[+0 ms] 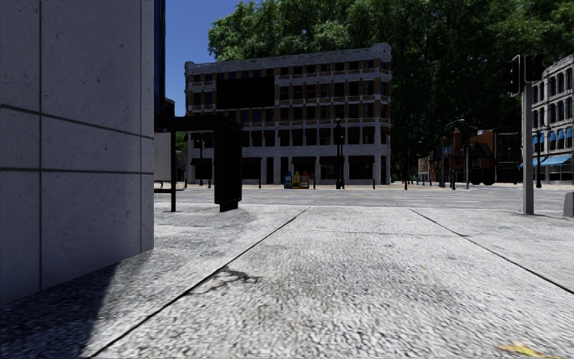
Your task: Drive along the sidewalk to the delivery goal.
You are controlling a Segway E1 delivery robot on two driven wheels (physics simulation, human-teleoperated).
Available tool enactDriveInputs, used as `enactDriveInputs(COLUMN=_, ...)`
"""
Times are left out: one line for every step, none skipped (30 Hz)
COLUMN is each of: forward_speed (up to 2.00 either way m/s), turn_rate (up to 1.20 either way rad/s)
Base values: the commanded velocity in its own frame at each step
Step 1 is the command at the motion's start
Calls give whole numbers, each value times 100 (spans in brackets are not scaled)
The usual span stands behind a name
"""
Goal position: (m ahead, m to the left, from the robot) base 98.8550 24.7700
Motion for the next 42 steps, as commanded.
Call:
enactDriveInputs(forward_speed=200, turn_rate=0)
enactDriveInputs(forward_speed=200, turn_rate=0)
enactDriveInputs(forward_speed=200, turn_rate=0)
enactDriveInputs(forward_speed=200, turn_rate=0)
enactDriveInputs(forward_speed=200, turn_rate=0)
enactDriveInputs(forward_speed=200, turn_rate=0)
enactDriveInputs(forward_speed=200, turn_rate=0)
enactDriveInputs(forward_speed=200, turn_rate=0)
enactDriveInputs(forward_speed=200, turn_rate=0)
enactDriveInputs(forward_speed=200, turn_rate=0)
enactDriveInputs(forward_speed=200, turn_rate=0)
enactDriveInputs(forward_speed=200, turn_rate=0)
enactDriveInputs(forward_speed=200, turn_rate=0)
enactDriveInputs(forward_speed=200, turn_rate=0)
enactDriveInputs(forward_speed=200, turn_rate=0)
enactDriveInputs(forward_speed=200, turn_rate=0)
enactDriveInputs(forward_speed=200, turn_rate=0)
enactDriveInputs(forward_speed=200, turn_rate=3)
enactDriveInputs(forward_speed=200, turn_rate=6)
enactDriveInputs(forward_speed=200, turn_rate=7)
enactDriveInputs(forward_speed=200, turn_rate=12)
enactDriveInputs(forward_speed=200, turn_rate=12)
enactDriveInputs(forward_speed=200, turn_rate=19)
enactDriveInputs(forward_speed=200, turn_rate=25)
enactDriveInputs(forward_speed=200, turn_rate=27)
enactDriveInputs(forward_speed=200, turn_rate=28)
enactDriveInputs(forward_speed=200, turn_rate=32)
enactDriveInputs(forward_speed=200, turn_rate=35)
enactDriveInputs(forward_speed=200, turn_rate=35)
enactDriveInputs(forward_speed=200, turn_rate=37)
enactDriveInputs(forward_speed=200, turn_rate=37)
enactDriveInputs(forward_speed=200, turn_rate=38)
enactDriveInputs(forward_speed=195, turn_rate=41)
enactDriveInputs(forward_speed=188, turn_rate=45)
enactDriveInputs(forward_speed=186, turn_rate=46)
enactDriveInputs(forward_speed=186, turn_rate=46)
enactDriveInputs(forward_speed=186, turn_rate=46)
enactDriveInputs(forward_speed=186, turn_rate=46)
enactDriveInputs(forward_speed=186, turn_rate=46)
enactDriveInputs(forward_speed=186, turn_rate=46)
enactDriveInputs(forward_speed=186, turn_rate=46)
enactDriveInputs(forward_speed=186, turn_rate=47)
